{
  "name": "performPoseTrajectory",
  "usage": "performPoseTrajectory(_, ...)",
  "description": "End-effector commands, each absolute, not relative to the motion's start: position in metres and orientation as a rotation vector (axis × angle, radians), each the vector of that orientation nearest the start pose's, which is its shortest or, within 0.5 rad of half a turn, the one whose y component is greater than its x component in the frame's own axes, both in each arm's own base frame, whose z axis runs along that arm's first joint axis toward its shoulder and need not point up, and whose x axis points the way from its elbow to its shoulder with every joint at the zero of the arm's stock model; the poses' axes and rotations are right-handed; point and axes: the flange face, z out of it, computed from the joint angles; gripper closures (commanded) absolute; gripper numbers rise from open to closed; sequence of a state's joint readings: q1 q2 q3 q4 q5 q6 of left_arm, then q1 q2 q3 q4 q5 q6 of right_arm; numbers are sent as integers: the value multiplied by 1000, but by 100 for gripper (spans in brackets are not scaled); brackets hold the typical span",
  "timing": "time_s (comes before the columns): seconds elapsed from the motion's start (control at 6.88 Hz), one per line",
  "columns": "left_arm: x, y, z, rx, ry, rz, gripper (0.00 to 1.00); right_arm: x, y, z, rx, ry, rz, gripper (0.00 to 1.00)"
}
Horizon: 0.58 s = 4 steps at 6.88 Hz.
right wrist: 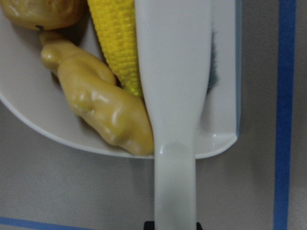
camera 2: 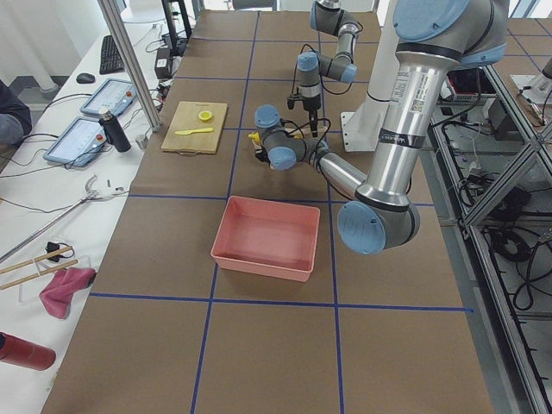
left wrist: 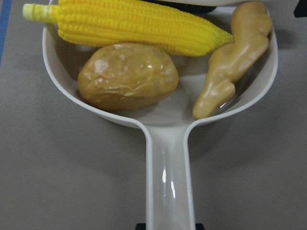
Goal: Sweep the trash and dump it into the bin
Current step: 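Sweep the yellow corn cob into the dustpan with the right-held brush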
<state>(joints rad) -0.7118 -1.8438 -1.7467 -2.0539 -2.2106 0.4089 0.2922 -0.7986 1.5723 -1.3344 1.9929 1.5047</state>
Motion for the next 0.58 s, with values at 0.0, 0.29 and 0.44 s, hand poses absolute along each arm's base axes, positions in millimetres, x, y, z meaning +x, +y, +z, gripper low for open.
performPoseTrajectory(0.0,401,-443,366,819,858,1423,82,-637,-297,149,-257,-1068,-31,100)
performPoseTrajectory(0.29,402,-444,365,819,860,1422,85,-622,-310,178,-253,-1042,-27,100)
performPoseTrajectory(0.44,401,-445,366,817,859,1421,94,-611,-308,189,-252,-1038,-24,100)
